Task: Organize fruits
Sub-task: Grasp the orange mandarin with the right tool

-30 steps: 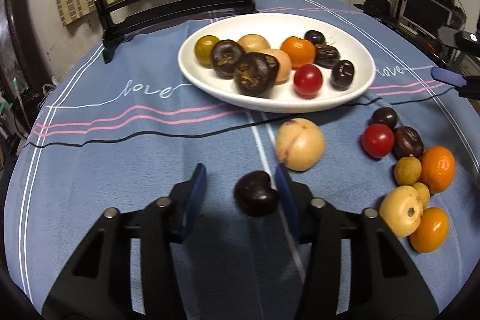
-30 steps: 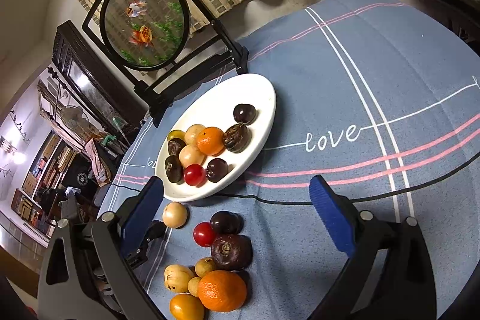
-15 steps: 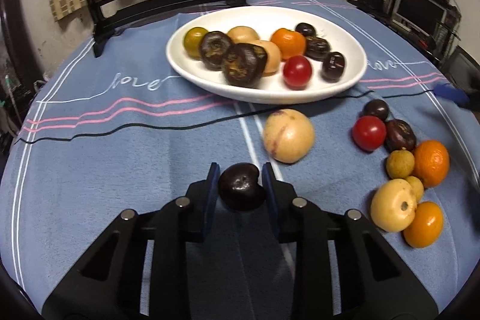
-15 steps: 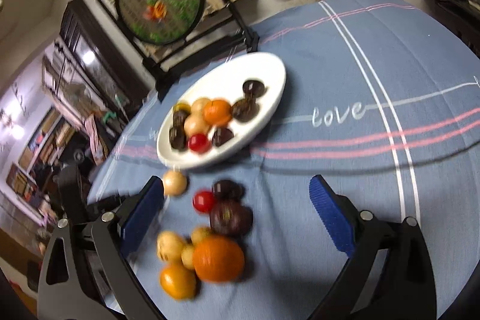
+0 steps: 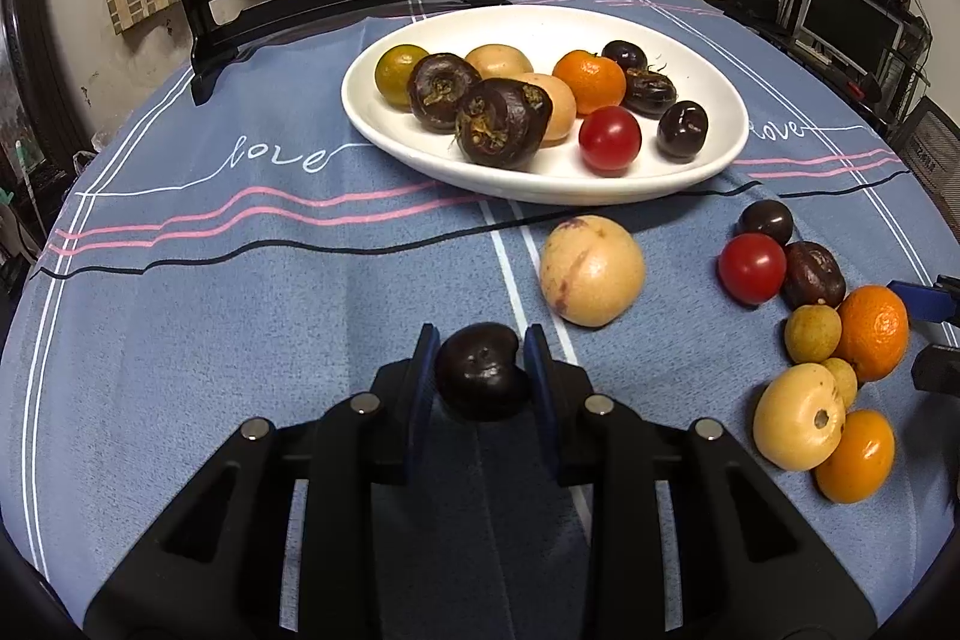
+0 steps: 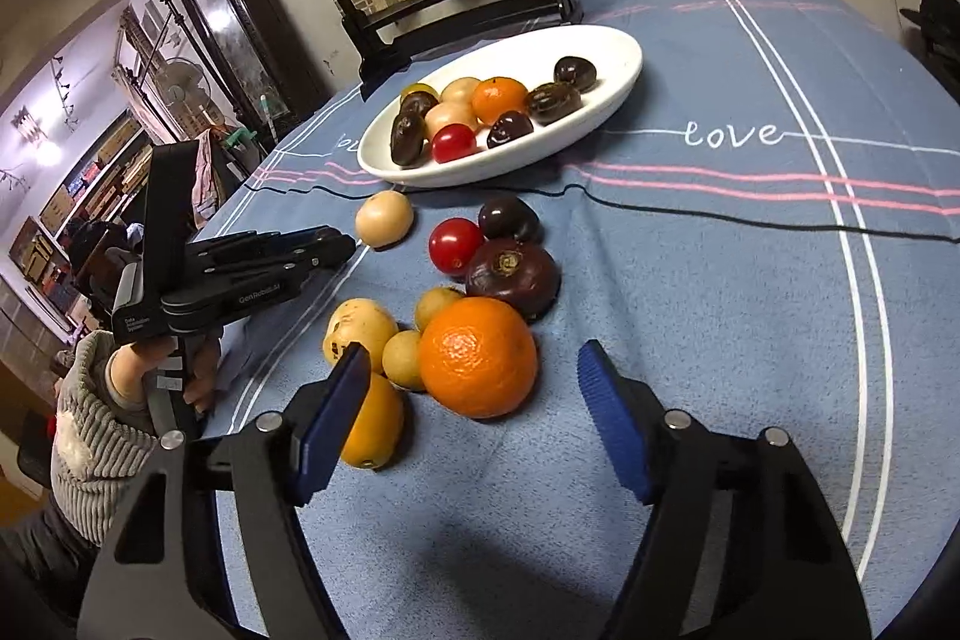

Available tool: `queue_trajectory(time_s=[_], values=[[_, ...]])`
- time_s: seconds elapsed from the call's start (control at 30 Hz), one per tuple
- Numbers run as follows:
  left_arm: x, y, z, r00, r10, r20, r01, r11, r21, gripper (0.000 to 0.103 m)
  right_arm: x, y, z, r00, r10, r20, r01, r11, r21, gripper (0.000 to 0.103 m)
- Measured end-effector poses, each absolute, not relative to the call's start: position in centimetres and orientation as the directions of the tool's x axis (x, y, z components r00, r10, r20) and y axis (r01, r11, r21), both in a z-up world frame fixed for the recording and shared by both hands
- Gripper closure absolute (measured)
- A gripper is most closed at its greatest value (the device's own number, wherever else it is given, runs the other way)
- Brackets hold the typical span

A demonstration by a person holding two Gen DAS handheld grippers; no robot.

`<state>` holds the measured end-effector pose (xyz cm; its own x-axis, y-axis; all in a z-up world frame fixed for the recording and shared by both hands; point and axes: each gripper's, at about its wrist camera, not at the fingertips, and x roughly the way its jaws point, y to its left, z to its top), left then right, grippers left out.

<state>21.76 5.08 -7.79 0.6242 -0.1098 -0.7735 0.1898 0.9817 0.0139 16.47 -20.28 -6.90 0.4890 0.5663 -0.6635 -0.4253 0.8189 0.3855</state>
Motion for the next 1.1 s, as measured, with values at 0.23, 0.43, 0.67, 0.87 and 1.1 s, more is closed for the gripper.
queue_trajectory(time_s=[0.23, 0.43, 0.67, 0.87, 1.1], values=[[21.8, 5.1, -7.8, 0.625, -0.106, -0.774, 0.19, 0.982, 0.019, 0.073, 17.5, -19.8, -8.4, 0.39, 0.604, -0.695, -0.411, 0.789, 0.456, 0.045], [21.8, 5.1, -7.8, 0.624, -0.107, -0.774, 0.19, 0.982, 0.018, 0.073, 17.9, -20.7, -8.7, 0.381, 0.635, -0.672, -0.376, 0.77, 0.515, 0.057], [21.6, 5.4, -7.6, 0.634, -0.132, -0.762, 0.182, 0.983, -0.019, 0.074, 17.5, -21.1, -8.3, 0.417, 0.634, -0.651, -0.383, 0.772, 0.507, 0.058], [20.7, 5.3, -5.6, 0.71, -0.097, -0.697, 0.148, 0.989, 0.013, 0.074, 16.3, -21.8, -6.0, 0.544, 0.578, -0.609, -0.4, 0.816, 0.416, 0.058], [22.8, 6.4, 0.0, 0.773, -0.102, -0.627, 0.092, 0.995, -0.049, 0.074, 18.7, -22.1, -1.5, 0.634, 0.521, -0.572, -0.397, 0.854, 0.336, 0.058]])
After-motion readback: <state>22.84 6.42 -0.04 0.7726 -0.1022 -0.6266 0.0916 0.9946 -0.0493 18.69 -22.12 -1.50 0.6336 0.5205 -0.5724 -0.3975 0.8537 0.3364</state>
